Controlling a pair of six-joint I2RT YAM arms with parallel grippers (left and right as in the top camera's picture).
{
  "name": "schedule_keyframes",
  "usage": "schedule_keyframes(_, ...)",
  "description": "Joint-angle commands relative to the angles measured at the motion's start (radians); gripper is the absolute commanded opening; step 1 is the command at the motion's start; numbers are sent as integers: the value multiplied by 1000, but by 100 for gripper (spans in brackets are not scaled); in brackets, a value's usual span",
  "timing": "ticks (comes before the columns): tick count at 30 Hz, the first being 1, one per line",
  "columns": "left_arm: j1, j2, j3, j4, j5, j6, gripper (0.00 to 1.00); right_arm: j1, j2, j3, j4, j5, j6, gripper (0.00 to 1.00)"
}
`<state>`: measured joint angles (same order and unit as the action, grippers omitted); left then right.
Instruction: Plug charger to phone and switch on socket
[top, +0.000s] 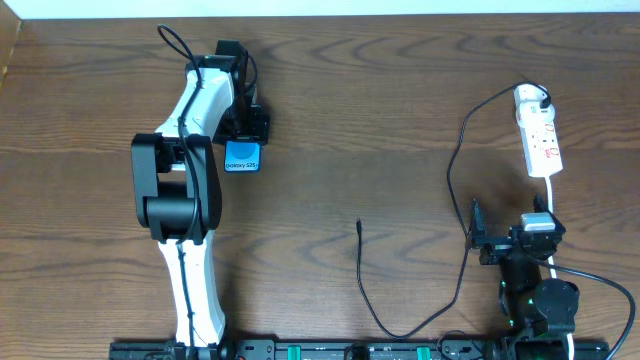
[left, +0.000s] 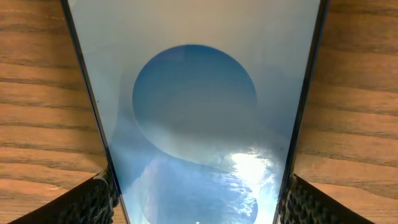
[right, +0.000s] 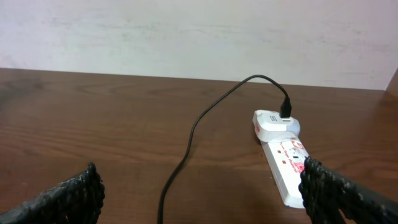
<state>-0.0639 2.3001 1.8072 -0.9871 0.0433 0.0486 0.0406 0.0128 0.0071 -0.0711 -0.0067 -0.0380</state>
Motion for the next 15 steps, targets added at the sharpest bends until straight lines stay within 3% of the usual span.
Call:
schedule_keyframes(1, -4, 18, 26, -2, 2, -8, 78, 5, -3, -2, -5, 5, -12, 99)
schedule_keyframes(15, -4, 18, 26, -2, 2, -8, 73, 5, -3, -2, -5, 5, -12, 99)
